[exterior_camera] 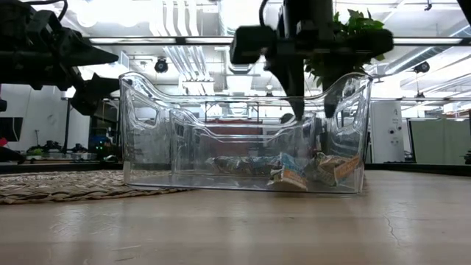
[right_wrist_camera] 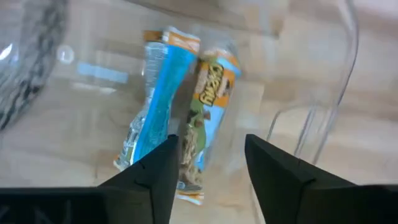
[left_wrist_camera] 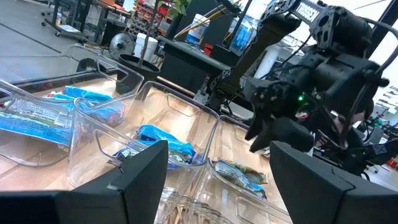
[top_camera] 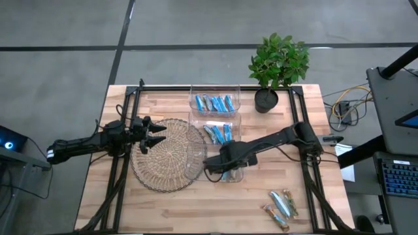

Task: Pick and place Granola Bars by type
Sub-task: Put the yellow granola bar into the bottom transparent bin

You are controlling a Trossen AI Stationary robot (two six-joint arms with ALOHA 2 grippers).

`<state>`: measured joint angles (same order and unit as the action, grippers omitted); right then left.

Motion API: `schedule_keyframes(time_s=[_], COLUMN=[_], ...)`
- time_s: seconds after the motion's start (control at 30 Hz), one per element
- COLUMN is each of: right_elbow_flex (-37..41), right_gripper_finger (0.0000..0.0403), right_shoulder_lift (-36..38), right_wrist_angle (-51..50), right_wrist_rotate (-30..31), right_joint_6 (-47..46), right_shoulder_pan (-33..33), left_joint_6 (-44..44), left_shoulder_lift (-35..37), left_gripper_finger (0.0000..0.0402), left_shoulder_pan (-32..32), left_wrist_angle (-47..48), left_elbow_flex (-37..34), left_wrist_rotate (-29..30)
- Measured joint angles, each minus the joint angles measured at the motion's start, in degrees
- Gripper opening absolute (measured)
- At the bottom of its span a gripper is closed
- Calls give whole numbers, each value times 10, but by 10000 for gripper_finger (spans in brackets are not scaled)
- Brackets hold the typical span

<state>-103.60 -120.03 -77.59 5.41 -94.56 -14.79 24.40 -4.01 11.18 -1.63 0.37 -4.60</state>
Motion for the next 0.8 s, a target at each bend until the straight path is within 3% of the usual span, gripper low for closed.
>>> schedule_keyframes(time_s=[0.33,0.5,0.8], right_elbow_flex=[-2,-2,-1], right_gripper_finger=[205,234,302], right_shoulder_lift=[64,94,117], right_wrist_angle=[-7,-68,-124], right_wrist_rotate=[27,32,33], right_joint_6=[140,135,36], right_shoulder_pan=[-37,-94,-239], left_joint_6=[0,0,0], left_shoulder_lift=[0,0,0], left_gripper_finger=[261,261,261], left_shoulder_pan=[0,0,0], left_wrist_angle=[0,0,0], left_elbow_flex=[0,0,0], left_wrist_rotate=[0,0,0])
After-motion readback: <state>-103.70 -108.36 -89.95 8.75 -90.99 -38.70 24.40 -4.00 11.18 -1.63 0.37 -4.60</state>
